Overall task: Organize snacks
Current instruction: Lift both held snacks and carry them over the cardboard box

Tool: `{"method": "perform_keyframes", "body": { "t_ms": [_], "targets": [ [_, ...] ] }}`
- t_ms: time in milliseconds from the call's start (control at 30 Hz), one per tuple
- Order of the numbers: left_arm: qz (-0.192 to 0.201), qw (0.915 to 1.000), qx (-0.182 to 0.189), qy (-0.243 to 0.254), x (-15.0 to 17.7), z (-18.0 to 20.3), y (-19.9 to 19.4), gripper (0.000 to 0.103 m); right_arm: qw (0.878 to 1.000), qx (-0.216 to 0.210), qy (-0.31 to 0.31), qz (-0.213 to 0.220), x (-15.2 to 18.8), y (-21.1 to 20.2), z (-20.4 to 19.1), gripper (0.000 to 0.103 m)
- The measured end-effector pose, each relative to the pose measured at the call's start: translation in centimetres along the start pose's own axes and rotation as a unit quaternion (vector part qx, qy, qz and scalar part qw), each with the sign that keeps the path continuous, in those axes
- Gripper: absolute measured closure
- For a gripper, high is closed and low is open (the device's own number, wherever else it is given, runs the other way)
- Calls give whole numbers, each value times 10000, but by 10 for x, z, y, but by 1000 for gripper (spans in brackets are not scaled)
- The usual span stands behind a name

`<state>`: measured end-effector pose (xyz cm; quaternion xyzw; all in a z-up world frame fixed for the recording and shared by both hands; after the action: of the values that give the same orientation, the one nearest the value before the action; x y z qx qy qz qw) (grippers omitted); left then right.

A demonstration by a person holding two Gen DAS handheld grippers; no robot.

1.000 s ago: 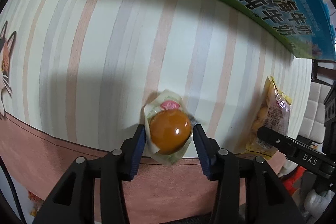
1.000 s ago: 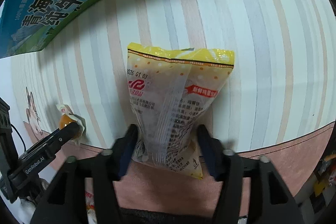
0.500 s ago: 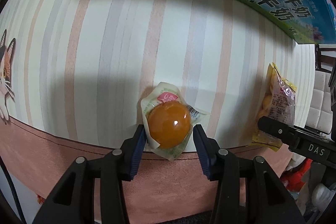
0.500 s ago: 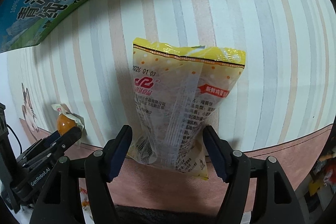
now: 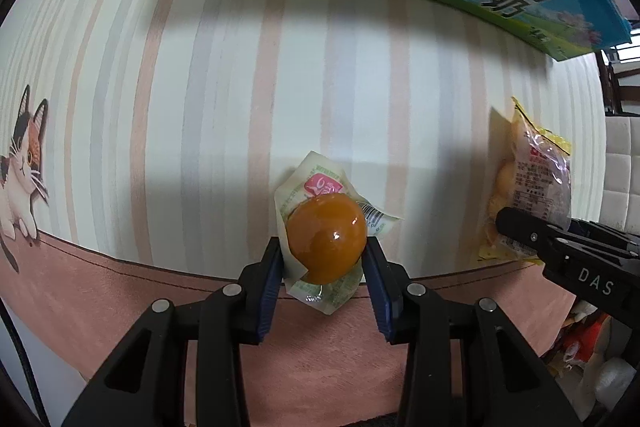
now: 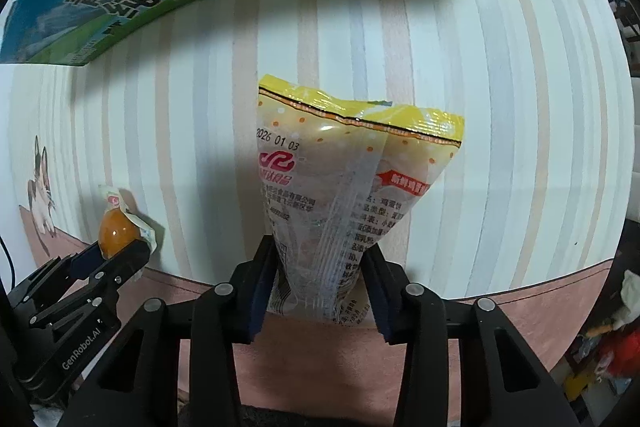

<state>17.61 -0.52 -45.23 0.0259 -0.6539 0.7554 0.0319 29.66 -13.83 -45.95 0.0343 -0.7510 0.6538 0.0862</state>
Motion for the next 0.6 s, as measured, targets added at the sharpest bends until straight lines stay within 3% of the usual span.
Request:
{"method": "perform_keyframes", "body": {
  "t_ms": [367, 600],
  "targets": [
    [246, 9994, 234, 55, -3, 28, -41, 66, 9986, -436, -32, 312, 14, -29, -3, 65],
    [527, 9973, 498, 153, -23, 37, -95, 66, 9934, -930, -105, 656, 15, -75, -2, 65]
  ]
}}
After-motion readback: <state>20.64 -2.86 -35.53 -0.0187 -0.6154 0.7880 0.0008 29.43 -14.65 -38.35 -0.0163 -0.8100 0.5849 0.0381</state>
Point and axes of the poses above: each gripper's, at about its wrist camera, not at the fingertips, and y roughly the way its jaws point, z to its right, x to its underside, the point moved 6 cm from there along y, roughly the way its jaws point, and after that the axes turned 1 degree about x, right-handed, at the moved point
